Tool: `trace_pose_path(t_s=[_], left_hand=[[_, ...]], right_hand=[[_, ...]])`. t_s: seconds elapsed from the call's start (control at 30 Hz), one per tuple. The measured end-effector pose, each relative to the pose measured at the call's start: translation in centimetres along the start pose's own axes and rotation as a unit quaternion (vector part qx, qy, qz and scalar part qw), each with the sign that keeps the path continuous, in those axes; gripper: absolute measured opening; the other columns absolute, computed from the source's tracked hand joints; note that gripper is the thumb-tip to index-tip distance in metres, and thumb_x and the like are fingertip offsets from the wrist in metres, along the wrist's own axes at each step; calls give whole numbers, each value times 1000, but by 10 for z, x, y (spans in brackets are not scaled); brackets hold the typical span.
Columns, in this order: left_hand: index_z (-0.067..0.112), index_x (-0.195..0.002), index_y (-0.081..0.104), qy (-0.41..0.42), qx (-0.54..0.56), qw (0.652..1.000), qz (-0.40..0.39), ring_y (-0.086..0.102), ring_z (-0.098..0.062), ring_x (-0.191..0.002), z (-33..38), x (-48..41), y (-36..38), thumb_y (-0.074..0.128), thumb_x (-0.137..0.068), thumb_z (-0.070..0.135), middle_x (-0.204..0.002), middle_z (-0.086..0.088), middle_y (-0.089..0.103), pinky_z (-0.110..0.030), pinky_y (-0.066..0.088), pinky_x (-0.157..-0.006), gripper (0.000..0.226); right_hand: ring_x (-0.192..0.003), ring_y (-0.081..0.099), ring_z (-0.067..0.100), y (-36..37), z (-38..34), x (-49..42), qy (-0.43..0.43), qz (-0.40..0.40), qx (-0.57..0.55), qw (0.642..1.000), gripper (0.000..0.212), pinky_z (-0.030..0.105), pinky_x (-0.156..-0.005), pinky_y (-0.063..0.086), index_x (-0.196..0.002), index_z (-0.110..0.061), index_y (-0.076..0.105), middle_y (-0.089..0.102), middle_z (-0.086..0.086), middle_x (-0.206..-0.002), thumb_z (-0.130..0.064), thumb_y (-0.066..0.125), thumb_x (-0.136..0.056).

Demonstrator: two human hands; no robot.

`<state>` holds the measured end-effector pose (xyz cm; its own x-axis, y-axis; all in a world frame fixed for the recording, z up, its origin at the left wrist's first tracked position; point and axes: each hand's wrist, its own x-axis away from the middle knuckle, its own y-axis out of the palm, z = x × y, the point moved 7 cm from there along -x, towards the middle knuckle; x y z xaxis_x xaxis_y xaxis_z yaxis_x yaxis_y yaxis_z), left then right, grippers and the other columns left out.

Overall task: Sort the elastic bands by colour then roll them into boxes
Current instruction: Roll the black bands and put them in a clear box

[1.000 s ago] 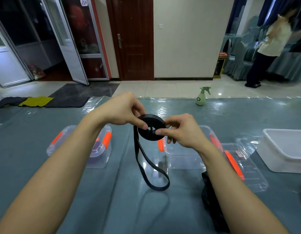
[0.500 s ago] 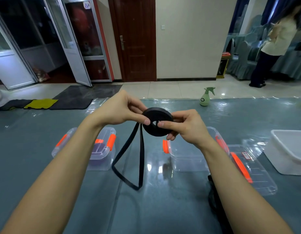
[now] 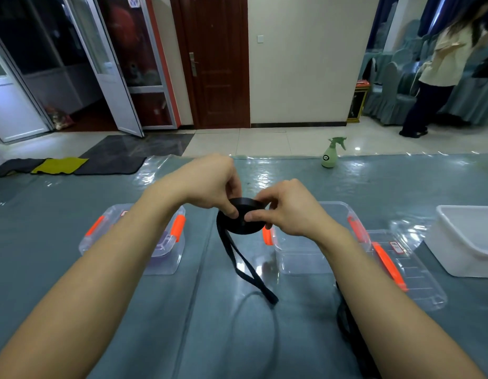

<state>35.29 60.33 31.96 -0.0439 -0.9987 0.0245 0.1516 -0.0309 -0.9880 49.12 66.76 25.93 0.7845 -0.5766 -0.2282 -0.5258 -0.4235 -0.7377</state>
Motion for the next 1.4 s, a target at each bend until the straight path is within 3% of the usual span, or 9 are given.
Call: trace_pose_path(t_s=[0.1, 0.2, 0.37, 0.6, 0.77, 0.9, 1.1, 1.23, 1.4], left_hand=[[28, -84, 86, 11, -43, 999, -9, 69, -7, -66, 5, -5, 1, 96, -71, 36, -67, 14, 75, -33, 55, -62, 18], [29, -87, 86, 18, -39, 999, -4, 70, -7, -67, 8, -9, 1, 96, -72, 36, -68, 15, 75, -34, 58, -64, 19], [22, -98, 88, -16, 262, 963, 52, 83, -12, -87, -29, 3, 6, 101, -74, 19, -85, 6, 85, -34, 67, -90, 27], [26, -103, 89, -35, 470, 866, 164, 83, -21, -99, -51, 11, 48, 105, -64, 38, -98, -6, 86, -36, 64, -101, 44], [31, -92, 89, -44, 402, 905, 130, 82, -10, -85, -56, 10, 51, 101, -67, 41, -86, 0, 85, -18, 58, -78, 29], [36, -81, 87, -44, 222, 971, 73, 71, -1, -65, -46, 0, 41, 101, -70, 34, -70, 11, 80, -24, 53, -66, 18], [34, -59, 69, -23, 41, 999, 0, 54, -3, -54, -27, -13, 36, 99, -66, 45, -53, 19, 61, -29, 38, -57, 33], [35, -67, 76, -11, -11, 1000, -19, 58, -1, -58, -21, -19, 41, 98, -66, 47, -54, 24, 63, -27, 41, -57, 26], [35, -76, 82, -9, 92, 995, 26, 67, 3, -61, -31, -12, 39, 100, -69, 40, -64, 24, 72, -25, 48, -58, 20]], right_hand=[[-56, 73, 6, 5, 1, 3, 2, -18, -17, 1000, 16, 23, -59, 54, -90, -29, 82, 77, -17, -77, -42, 89, -86], [-51, 71, 5, 7, 3, 2, 2, -9, -29, 1000, 15, 12, -49, 45, -82, -29, 80, 72, -21, -62, -39, 89, -86], [-57, 75, 27, -14, 22, 5, 45, 62, -210, 975, 14, 34, -61, 62, -93, -18, 87, 78, 9, -69, -23, 94, -82], [-60, 74, 30, -18, 36, 5, 51, 99, -369, 923, 17, 28, -59, 61, -101, -4, 84, 79, 23, -83, -13, 88, -87], [-68, 80, 32, -5, 39, 6, 59, 16, -309, 949, 26, 30, -54, 59, -107, -16, 84, 83, 9, -97, -28, 92, -85], [-61, 72, -1, -9, 32, 0, 49, 15, -77, 996, 42, 13, -53, 47, -105, -40, 83, 79, -19, -100, -59, 95, -70], [-48, 69, 25, 17, 29, -2, 58, -32, -63, 996, 18, 32, -53, 52, -89, -25, 84, 79, -1, -79, -39, 93, -83], [-50, 73, 22, 28, 28, 0, 72, -46, -58, 995, 20, 32, -51, 55, -80, -37, 79, 74, -12, -65, -49, 94, -77], [-54, 74, 29, 21, 32, -5, 70, -3, -118, 990, 11, 41, -56, 61, -82, -31, 85, 75, 5, -64, -39, 92, -82]])
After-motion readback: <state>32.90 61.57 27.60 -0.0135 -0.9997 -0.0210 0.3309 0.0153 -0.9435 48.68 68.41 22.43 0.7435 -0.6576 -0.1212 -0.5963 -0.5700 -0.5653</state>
